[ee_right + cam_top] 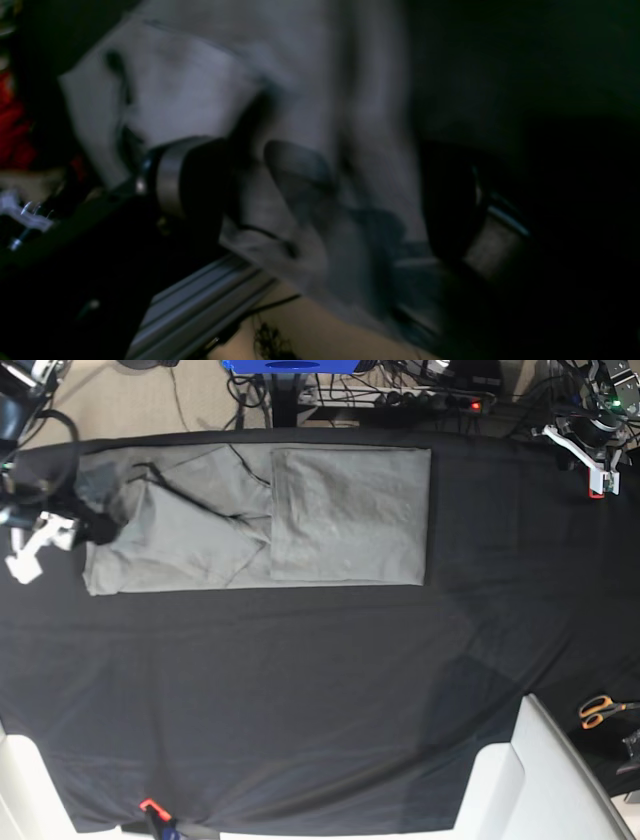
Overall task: Fold the T-shirt properly
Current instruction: 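Grasp the shirt's opposite end with the right gripper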
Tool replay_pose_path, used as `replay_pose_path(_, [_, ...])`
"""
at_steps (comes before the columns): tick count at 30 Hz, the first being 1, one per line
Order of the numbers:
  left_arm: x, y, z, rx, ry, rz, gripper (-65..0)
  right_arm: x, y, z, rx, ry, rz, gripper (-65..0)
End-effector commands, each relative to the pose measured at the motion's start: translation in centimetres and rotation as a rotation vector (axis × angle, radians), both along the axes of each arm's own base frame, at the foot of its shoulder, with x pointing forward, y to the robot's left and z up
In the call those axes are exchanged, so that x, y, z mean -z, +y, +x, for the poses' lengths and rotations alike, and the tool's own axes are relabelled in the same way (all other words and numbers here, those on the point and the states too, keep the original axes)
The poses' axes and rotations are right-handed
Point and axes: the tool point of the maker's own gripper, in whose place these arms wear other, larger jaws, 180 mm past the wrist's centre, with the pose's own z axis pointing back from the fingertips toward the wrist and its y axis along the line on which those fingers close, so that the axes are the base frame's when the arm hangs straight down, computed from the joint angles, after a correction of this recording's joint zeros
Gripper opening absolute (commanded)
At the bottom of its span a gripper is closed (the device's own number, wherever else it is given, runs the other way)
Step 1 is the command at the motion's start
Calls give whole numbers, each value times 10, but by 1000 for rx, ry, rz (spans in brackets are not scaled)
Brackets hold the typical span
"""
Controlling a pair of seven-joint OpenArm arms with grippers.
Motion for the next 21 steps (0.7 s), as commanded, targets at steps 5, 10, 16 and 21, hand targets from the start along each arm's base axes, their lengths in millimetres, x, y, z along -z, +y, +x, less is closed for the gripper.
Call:
replay_pose_path(5, [-9, 8, 5, 8, -24, 23, -650, 4, 22, -10, -68, 27, 35, -93])
replay_pose_path(10, [-8, 8, 3, 6, -20, 21, -650, 7, 29, -8, -89, 19, 30, -93])
replay_pose_path(16, [-9, 8, 5, 6, -24, 21, -650, 8, 31, -6, -89, 9, 27, -125])
replay_pose_path(21, [-9, 8, 5, 6, -24, 22, -650, 5, 27, -6, -94, 14, 26, -95])
